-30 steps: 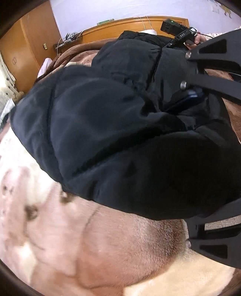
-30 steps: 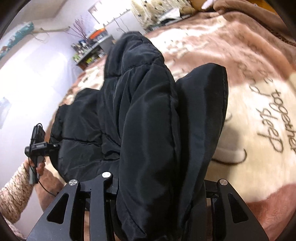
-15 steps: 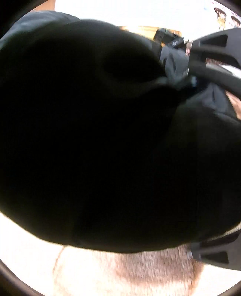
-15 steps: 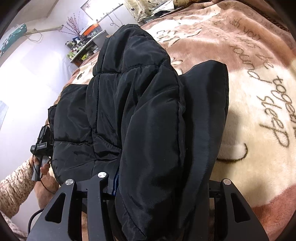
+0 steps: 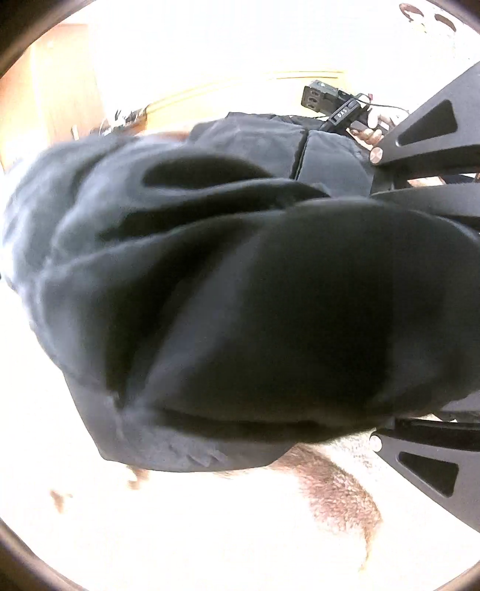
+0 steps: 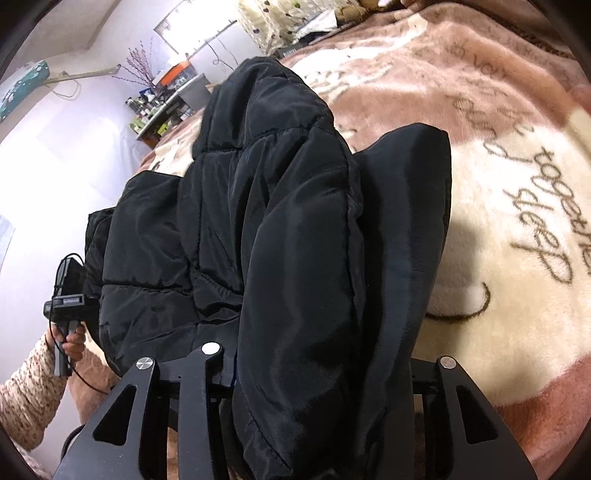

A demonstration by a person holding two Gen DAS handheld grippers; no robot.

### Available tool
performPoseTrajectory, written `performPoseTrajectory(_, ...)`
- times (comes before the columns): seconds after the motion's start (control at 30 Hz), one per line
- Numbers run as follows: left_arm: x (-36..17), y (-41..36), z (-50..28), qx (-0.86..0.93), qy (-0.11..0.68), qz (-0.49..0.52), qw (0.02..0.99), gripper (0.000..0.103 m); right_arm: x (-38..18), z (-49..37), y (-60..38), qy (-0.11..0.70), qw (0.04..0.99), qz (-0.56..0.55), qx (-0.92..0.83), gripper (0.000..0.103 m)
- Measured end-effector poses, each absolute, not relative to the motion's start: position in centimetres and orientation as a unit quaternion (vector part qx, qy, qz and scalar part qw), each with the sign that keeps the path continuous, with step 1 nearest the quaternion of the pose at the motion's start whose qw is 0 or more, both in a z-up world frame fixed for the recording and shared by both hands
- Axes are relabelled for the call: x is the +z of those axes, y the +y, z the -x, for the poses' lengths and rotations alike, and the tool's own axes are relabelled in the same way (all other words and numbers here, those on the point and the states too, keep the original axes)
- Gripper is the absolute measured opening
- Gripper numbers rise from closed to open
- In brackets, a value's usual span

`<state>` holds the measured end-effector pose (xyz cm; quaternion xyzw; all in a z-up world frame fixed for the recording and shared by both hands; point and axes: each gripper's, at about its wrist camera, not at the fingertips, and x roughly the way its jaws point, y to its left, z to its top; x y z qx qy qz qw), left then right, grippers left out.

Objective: Fold large clothes

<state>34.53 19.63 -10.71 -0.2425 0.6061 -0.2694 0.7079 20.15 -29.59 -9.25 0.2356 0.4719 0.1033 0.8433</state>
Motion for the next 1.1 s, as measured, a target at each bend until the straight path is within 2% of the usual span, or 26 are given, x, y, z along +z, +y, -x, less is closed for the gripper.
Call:
performPoseTrajectory(0.3,-3.8,20.1,-34.4,-0.293,0.543,0.225,0.754,0.033,-5.1,-19.9,-27.6,0.423,0.864,-0.236,0.135,0.039)
performPoseTrajectory(0.5,-2.0,23.4,-33.1,-0.271,0.521,0.229,0.776,0.033,-2.5,-21.3,-24.1,0.397,0.872,-0.23,0.17,0.039)
performPoseTrajectory(0.7,-1.6,26.8,-31.3,-0.233,0.519,0.229,0.79,0.033,-1.8,-23.6,-19.3,0.397,0.868,-0.213,0.207,0.039)
performPoseTrajectory(1.1,-3.5,34.1,-29.7,-0.151,0.521,0.239,0.805,0.033,-4.5,-27.0,-10.6,0.414,0.851,-0.209,0.246,0.039)
